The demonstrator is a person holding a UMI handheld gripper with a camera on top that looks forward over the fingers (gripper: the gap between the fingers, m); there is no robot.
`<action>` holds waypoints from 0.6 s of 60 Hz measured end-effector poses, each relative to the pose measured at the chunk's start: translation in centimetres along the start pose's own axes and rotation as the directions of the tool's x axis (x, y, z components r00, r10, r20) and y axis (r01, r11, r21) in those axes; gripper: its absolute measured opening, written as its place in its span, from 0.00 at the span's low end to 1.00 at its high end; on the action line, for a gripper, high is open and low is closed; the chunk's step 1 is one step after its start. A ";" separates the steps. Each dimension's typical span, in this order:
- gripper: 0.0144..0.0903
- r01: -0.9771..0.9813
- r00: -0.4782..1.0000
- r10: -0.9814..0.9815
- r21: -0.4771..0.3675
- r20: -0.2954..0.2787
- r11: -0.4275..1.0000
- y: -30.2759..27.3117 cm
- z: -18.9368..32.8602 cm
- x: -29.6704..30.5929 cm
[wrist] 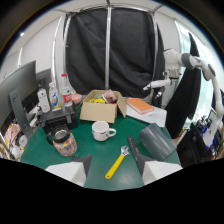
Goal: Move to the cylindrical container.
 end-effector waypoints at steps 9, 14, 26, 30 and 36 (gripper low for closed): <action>0.94 0.002 1.000 -0.002 0.014 0.001 1.000 0.9 -1.8 -0.1; 0.94 0.004 1.000 -0.004 0.010 -0.007 1.000 2.6 -3.2 0.5; 0.94 0.018 0.998 -0.021 -0.051 -0.064 0.999 8.5 -6.5 5.4; 0.94 0.022 0.995 -0.030 -0.078 -0.098 0.997 10.2 -7.2 8.1; 0.94 0.009 0.989 -0.023 -0.094 -0.146 0.995 11.2 -7.2 12.3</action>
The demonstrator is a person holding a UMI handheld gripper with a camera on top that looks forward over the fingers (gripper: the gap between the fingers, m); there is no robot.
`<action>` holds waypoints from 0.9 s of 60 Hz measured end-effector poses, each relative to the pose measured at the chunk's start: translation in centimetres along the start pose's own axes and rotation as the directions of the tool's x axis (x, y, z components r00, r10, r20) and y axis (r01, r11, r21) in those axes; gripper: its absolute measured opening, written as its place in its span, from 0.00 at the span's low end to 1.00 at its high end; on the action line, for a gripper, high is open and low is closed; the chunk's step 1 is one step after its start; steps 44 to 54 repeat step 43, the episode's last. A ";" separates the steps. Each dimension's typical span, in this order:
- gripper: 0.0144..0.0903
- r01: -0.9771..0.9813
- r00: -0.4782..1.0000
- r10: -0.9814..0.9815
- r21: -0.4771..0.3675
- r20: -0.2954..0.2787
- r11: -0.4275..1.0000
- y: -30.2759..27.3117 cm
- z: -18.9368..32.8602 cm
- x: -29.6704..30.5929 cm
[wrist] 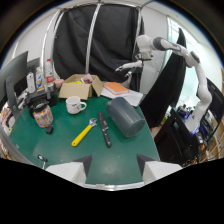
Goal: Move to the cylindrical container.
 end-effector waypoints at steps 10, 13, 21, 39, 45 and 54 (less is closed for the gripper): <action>0.94 0.005 0.999 -0.004 0.017 -0.050 1.000 -1.6 4.1 5.7; 0.89 0.016 0.998 -0.015 0.024 -0.053 1.000 -2.5 5.8 6.9; 0.94 0.038 0.999 -0.037 0.021 -0.032 0.999 -4.0 10.4 8.6; 0.94 0.028 0.999 -0.027 -0.020 0.042 0.999 -4.8 15.5 9.0; 0.94 0.027 0.999 -0.026 -0.024 0.046 0.999 -4.8 15.8 9.0; 0.94 0.027 0.999 -0.026 -0.024 0.046 0.999 -4.8 15.8 9.0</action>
